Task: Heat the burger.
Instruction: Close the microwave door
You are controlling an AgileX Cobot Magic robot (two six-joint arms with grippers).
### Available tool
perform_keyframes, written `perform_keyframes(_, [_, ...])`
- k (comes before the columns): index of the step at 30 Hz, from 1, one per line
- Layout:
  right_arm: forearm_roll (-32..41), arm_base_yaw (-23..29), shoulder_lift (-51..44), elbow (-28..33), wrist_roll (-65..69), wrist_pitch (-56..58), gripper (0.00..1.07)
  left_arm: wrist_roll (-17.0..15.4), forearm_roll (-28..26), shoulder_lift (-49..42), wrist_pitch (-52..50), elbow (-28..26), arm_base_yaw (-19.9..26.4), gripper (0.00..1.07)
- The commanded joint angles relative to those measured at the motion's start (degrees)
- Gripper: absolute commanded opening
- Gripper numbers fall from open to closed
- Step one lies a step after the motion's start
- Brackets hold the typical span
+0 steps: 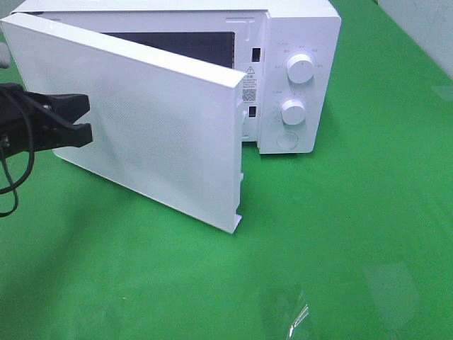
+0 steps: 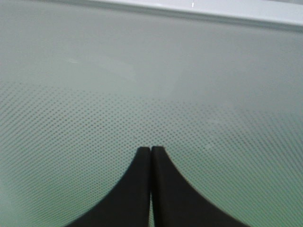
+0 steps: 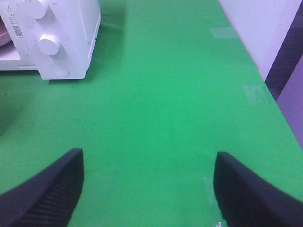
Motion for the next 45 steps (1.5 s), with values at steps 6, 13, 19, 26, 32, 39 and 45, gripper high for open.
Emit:
perform_keyframes(6, [0.00, -0.34, -1.55, 0.00, -0.86, -0.46, 0.73, 2.35, -5.84, 4.18, -0.63, -4.76, -5.44, 0.00])
perform_keyframes(13, [0.00, -0.34, -1.55, 0.00, -0.86, -0.46, 0.73, 4.35, -11.00, 7.79, -0.23, -9.34, -10.03, 0.00])
perform_keyframes(19, [0.00, -0.34, -1.55, 0.00, -0.86, -0.46, 0.73, 4.35, -12.72, 11.06, 0.46, -13.87, -12.43, 0.00])
perform_keyframes(26, [0.00, -0.34, -1.55, 0.00, -0.86, -0.46, 0.73, 3.90, -12.72, 13.75, 2.81, -18.91, -12.38, 0.00])
perform_keyframes(32, [0.00, -0.34, -1.55, 0.00, -0.86, -0.46, 0.73, 3.61, -12.83, 15.36, 4.35, -21.72, -12.83, 0.00])
perform_keyframes(39, [0.00, -0.34, -1.55, 0.00, -0.86, -0.46, 0.73, 3.72, -13.75, 18.05, 5.79, -26.30, -15.53, 0.00])
perform_keyframes(45, [-0.06, -0.34, -1.55, 0.00, -0.86, -0.46, 0.73, 3.72, -15.87, 21.08, 8.19, -31.74, -17.02, 0.00])
